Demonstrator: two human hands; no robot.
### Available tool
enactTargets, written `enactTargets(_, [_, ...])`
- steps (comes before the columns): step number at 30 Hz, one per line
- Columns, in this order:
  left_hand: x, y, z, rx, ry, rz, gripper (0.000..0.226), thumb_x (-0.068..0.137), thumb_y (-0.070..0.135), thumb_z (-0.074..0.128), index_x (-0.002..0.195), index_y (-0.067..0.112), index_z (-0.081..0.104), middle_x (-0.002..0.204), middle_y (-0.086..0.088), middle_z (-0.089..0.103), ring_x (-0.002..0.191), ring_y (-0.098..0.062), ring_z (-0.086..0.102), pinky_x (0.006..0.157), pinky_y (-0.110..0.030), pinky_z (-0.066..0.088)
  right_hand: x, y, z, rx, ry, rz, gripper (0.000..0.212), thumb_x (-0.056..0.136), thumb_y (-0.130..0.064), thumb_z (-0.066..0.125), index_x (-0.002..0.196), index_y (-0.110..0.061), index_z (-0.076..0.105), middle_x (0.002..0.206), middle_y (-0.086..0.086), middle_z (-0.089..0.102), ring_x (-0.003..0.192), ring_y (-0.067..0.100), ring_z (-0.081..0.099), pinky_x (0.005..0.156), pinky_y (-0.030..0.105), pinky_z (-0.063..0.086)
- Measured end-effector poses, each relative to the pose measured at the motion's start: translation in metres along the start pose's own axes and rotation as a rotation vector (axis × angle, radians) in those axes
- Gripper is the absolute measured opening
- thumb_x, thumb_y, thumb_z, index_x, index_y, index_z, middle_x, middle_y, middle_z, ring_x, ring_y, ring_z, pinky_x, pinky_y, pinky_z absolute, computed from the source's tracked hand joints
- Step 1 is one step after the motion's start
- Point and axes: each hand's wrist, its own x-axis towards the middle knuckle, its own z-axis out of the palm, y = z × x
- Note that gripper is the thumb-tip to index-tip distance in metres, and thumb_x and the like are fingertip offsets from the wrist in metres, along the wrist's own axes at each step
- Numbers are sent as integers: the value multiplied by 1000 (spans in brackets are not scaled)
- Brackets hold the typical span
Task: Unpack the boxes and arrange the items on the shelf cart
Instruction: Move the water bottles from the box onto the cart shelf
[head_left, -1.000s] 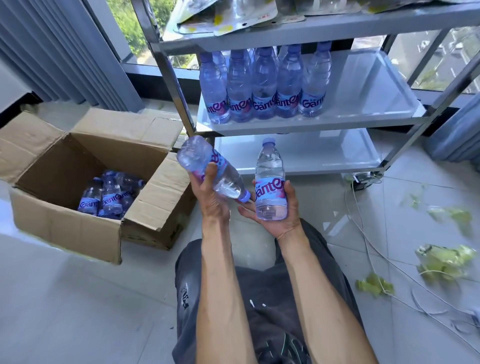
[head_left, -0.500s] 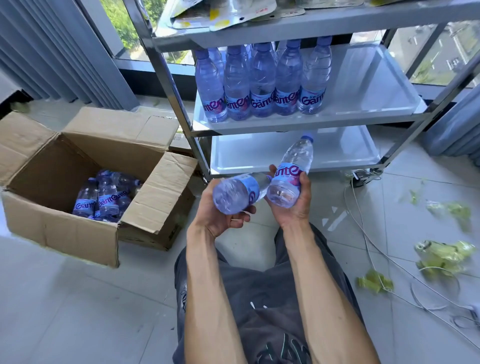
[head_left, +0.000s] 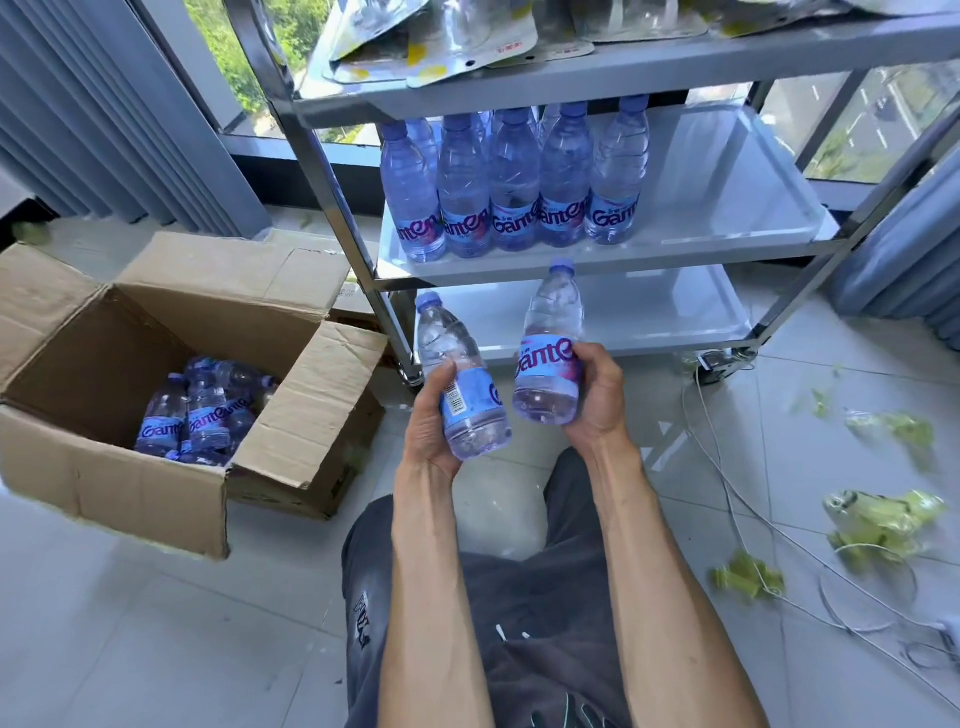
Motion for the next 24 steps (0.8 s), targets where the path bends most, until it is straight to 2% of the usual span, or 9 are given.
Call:
enactTargets(3, [0,1,9,-40,-15,58,60,55,32,92,102,8,63,85,-9,66,73,-20,65,68,-33,58,-4,2,1,-17,-15,47,55,68,-45,77,102,-3,69,87,16,66,75,27,64,70,34,55])
enactTargets(6, [4,4,11,-124,63,76,39,81,26,58,110,0,58,98,-20,59,82,-30,61,77,-37,52,-8,2,-2,-147,-4,73,86,44,-56,91,106,-4,63,84,12,66,69,23,64,64,33,56])
enactTargets(8, [4,1,14,-157,59,29,43,82,31,55,111,-1,57,102,-23,55,84,-32,58,78,-38,49,-9,-6,-6,-170,19,23,80,44,-47,94,104,-3,65,83,13,68,68,24,66,62,33,56])
enactTargets(10, [2,-5,22,-131,26,-6,53,70,38,74,108,4,59,96,-15,58,81,-25,58,74,-35,50,-6,-15,-9,-149,50,26,67,54,-37,88,106,-1,64,87,16,66,71,27,64,65,34,55])
enactTargets(12, [5,-10,31,-109,-34,-39,62,57,36,87,105,8,61,89,-9,62,77,-19,60,72,-33,53,-1,-22,-13,-112,65,73,65,59,-40,79,108,-1,61,91,18,61,73,27,60,68,36,52])
enactTargets(16, [20,-15,47,-47,-61,-114,67,56,39,88,103,1,61,85,-14,66,71,-23,66,71,-34,58,7,-32,-24,-145,29,71,49,63,-39,84,97,-8,66,85,14,66,71,26,66,66,37,55])
enactTargets(20, [39,-26,69,-91,-114,-206,69,63,42,87,111,-2,63,106,-21,66,99,-32,65,96,-46,52,21,-54,-35,-289,127,-1,43,58,-29,88,91,-8,71,86,18,72,75,32,70,72,45,58])
enactTargets(22, [52,-30,80,15,-45,-146,77,64,31,86,125,-5,55,119,-29,60,111,-42,58,105,-56,43,30,-71,-44,-479,250,-79,44,55,-29,89,88,-7,70,85,17,73,77,33,71,72,49,59])
enactTargets(24, [69,-30,93,225,130,7,70,62,21,84,122,-6,58,110,-29,64,100,-41,63,97,-58,49,38,-92,-52,-588,301,-160,39,59,-27,89,88,-7,71,84,13,74,76,30,73,67,43,60])
